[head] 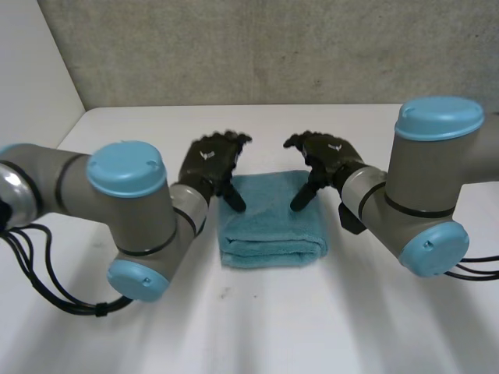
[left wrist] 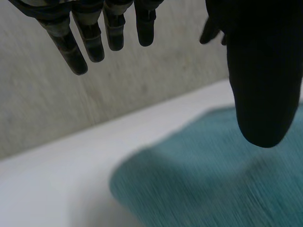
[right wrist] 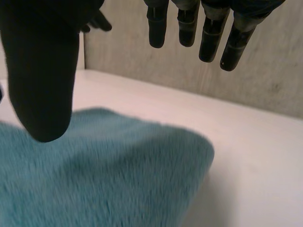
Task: Fold the laundry
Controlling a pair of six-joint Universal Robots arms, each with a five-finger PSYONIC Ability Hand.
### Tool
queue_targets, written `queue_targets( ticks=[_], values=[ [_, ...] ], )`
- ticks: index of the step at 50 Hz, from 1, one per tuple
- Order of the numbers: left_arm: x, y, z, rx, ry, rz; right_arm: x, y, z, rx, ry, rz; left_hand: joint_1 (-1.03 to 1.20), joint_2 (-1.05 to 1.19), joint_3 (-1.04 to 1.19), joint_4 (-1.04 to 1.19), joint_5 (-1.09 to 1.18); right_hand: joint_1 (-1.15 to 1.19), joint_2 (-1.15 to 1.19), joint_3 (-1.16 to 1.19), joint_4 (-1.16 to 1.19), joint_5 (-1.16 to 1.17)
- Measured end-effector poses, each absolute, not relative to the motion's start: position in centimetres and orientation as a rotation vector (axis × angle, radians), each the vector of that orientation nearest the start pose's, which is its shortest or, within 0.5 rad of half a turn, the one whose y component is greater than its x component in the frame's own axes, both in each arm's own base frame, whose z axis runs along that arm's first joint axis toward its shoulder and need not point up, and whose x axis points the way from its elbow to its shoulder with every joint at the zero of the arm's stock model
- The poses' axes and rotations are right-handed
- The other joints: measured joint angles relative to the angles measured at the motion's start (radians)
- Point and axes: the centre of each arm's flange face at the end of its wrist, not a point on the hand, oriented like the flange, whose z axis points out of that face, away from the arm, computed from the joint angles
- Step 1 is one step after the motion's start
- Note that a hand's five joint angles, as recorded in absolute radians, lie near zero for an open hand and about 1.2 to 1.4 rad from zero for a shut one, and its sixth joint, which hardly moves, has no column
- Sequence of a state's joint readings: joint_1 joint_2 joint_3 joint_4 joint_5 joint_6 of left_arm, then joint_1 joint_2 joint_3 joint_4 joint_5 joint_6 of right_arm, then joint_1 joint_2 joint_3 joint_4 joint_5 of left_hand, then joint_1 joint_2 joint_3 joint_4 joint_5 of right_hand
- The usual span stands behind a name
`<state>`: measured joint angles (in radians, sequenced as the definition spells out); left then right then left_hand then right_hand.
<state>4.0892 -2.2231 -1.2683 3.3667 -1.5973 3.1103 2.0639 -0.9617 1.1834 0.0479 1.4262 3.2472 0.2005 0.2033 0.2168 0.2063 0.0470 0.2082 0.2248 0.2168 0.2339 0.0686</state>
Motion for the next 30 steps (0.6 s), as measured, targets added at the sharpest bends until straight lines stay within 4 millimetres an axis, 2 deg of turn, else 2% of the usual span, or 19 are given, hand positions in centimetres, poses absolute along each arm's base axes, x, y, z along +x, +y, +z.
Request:
queue_targets(
  ticks=[2,3,4,6,10,15,18,19,22,24,28,29,30],
  values=[
    [-35.5,-27.3,17.2,0.770,2.624,-2.262,32.2,-29.7,19.4,-0.539,2.124,-1.526,0.000,0.000,0.000,0.000,0.000,0.000,0.000,0.000,0.000,0.000],
    [-35.5,-27.1,15.8,0.788,2.673,-2.176,32.1,-30.2,17.9,-0.548,2.156,-1.479,0.000,0.000,0.000,0.000,0.000,0.000,0.000,0.000,0.000,0.000],
    [-35.5,-27.1,15.8,0.788,2.673,-2.176,32.1,-30.2,17.9,-0.548,2.156,-1.479,0.000,0.000,0.000,0.000,0.000,0.000,0.000,0.000,0.000,0.000],
    [-35.2,-26.9,14.5,0.799,2.717,-2.084,32.0,-30.7,16.3,-0.555,2.196,-1.432,0.000,0.000,0.000,0.000,0.000,0.000,0.000,0.000,0.000,0.000],
    [-34.6,-26.6,13.5,0.806,2.747,-2.004,31.5,-31.3,15.2,-0.561,2.239,-1.396,0.000,0.000,0.000,0.000,0.000,0.000,0.000,0.000,0.000,-0.006],
    [-34.2,-26.3,13.7,0.810,2.754,-1.977,31.1,-31.6,15.1,-0.580,2.266,-1.388,0.000,0.000,0.000,0.000,0.000,0.000,0.000,0.000,0.000,-0.012],
    [-34.1,-26.1,14.9,0.811,2.745,-1.995,30.7,-31.7,15.3,-0.599,2.281,-1.391,0.000,0.000,0.000,0.000,0.000,0.000,0.000,0.000,0.000,-0.012],
    [-34.1,-26.0,16.4,0.809,2.729,-2.033,30.4,-31.7,16.1,-0.612,2.282,-1.407,0.000,0.000,0.000,0.000,0.000,0.000,0.000,0.000,0.000,-0.012],
    [-34.0,-25.8,18.6,0.801,2.698,-2.098,30.2,-31.7,18.0,-0.612,2.254,-1.457,0.000,0.000,0.000,0.000,0.000,0.000,0.000,0.000,0.000,-0.012],
    [-33.8,-25.6,21.4,0.785,2.651,-2.188,29.8,-31.7,20.6,-0.603,2.207,-1.530,0.000,0.000,0.000,0.000,0.000,0.000,0.000,0.000,0.000,-0.012],
    [-33.0,-25.2,25.5,0.746,2.570,-2.321,28.8,-31.3,24.8,-0.577,2.132,-1.647,0.000,0.000,0.000,0.000,0.000,0.000,0.000,0.000,0.000,-0.012],
    [-32.2,-25.0,27.9,0.708,2.515,-2.395,28.1,-30.8,27.3,-0.556,2.085,-1.722,0.000,0.000,0.000,0.000,0.000,0.000,0.000,0.000,0.000,-0.012],
    [-31.6,-24.9,29.2,0.684,2.486,-2.430,27.6,-30.6,28.5,-0.543,2.061,-1.762,0.000,0.000,0.000,0.000,0.000,0.000,0.000,0.000,0.000,-0.012]
  ],
)
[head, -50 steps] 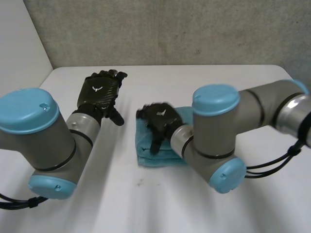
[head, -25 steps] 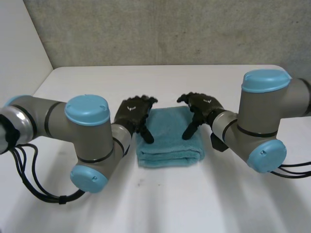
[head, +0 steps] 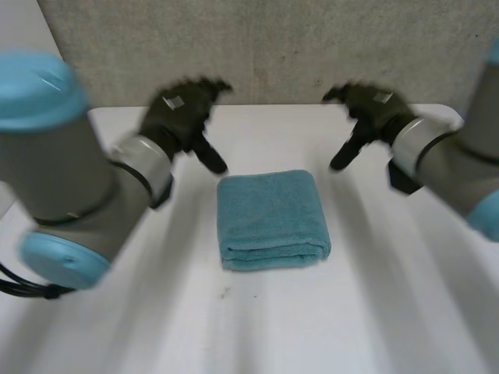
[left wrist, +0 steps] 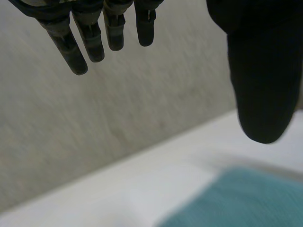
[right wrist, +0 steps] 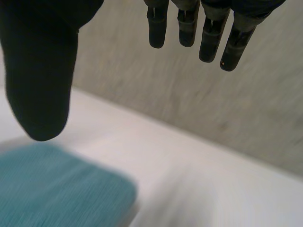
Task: Fold the laundry
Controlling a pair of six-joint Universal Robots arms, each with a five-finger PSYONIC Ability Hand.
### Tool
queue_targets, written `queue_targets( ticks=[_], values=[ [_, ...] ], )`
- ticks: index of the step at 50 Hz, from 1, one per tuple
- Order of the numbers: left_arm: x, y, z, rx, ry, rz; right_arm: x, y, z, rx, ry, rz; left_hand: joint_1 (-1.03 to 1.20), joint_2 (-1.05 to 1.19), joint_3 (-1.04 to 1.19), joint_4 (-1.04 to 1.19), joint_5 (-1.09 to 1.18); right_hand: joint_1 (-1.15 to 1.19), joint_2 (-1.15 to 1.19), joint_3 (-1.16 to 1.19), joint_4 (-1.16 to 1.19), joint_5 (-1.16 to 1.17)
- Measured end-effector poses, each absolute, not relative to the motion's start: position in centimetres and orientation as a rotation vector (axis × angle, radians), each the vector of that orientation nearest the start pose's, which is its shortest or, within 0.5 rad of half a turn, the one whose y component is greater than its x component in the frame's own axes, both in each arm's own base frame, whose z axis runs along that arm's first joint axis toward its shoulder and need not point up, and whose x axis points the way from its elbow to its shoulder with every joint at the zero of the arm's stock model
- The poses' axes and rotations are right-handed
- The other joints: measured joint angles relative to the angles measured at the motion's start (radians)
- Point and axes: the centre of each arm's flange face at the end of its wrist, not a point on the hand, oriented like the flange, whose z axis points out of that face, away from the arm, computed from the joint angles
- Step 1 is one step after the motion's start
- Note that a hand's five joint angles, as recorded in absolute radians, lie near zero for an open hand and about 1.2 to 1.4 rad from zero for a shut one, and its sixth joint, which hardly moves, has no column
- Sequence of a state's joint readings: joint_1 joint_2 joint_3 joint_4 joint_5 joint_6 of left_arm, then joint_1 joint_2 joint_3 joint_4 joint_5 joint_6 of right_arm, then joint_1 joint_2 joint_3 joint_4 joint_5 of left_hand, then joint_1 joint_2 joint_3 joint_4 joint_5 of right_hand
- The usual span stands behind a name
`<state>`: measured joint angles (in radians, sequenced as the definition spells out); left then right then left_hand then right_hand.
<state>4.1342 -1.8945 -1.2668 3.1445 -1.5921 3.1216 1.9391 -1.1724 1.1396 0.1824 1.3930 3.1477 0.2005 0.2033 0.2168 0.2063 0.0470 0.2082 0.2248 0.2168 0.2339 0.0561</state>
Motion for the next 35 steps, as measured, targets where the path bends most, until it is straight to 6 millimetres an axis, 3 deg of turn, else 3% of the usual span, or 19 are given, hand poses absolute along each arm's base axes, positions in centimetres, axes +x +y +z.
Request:
queue_targets(
  ticks=[3,5,6,13,26,35],
  values=[
    [-29.6,-24.7,32.6,0.600,2.400,-2.511,25.7,-29.8,32.0,-0.492,2.002,-1.882,0.000,0.000,0.000,0.000,0.000,0.000,0.000,0.000,0.000,0.000],
    [-29.0,-24.7,33.3,0.579,2.382,-2.524,25.3,-29.6,32.6,-0.479,1.992,-1.908,0.000,0.000,0.000,0.000,0.000,0.000,0.000,0.000,0.000,0.000],
    [-27.7,-24.6,34.9,0.530,2.344,-2.545,24.0,-29.2,34.1,-0.446,1.971,-1.975,0.000,0.000,0.000,0.000,0.000,0.000,0.000,0.000,0.000,0.000],
    [-24.4,-23.7,37.9,0.441,2.310,-2.521,21.0,-28.1,36.9,-0.384,1.951,-2.133,0.000,-0.001,0.000,0.000,0.000,0.000,0.000,0.000,0.000,0.000],
    [-24.5,-22.6,36.8,0.580,2.449,-2.408,20.6,-27.7,36.3,-0.457,2.009,-2.157,0.000,-0.001,0.000,0.000,0.000,0.000,0.000,0.000,0.000,0.000],
    [-24.6,-22.5,35.8,0.587,2.480,-2.381,20.9,-27.6,35.6,-0.494,2.027,-2.144,0.000,-0.001,0.000,0.000,0.000,0.000,0.000,0.000,0.000,0.000]
  ],
)
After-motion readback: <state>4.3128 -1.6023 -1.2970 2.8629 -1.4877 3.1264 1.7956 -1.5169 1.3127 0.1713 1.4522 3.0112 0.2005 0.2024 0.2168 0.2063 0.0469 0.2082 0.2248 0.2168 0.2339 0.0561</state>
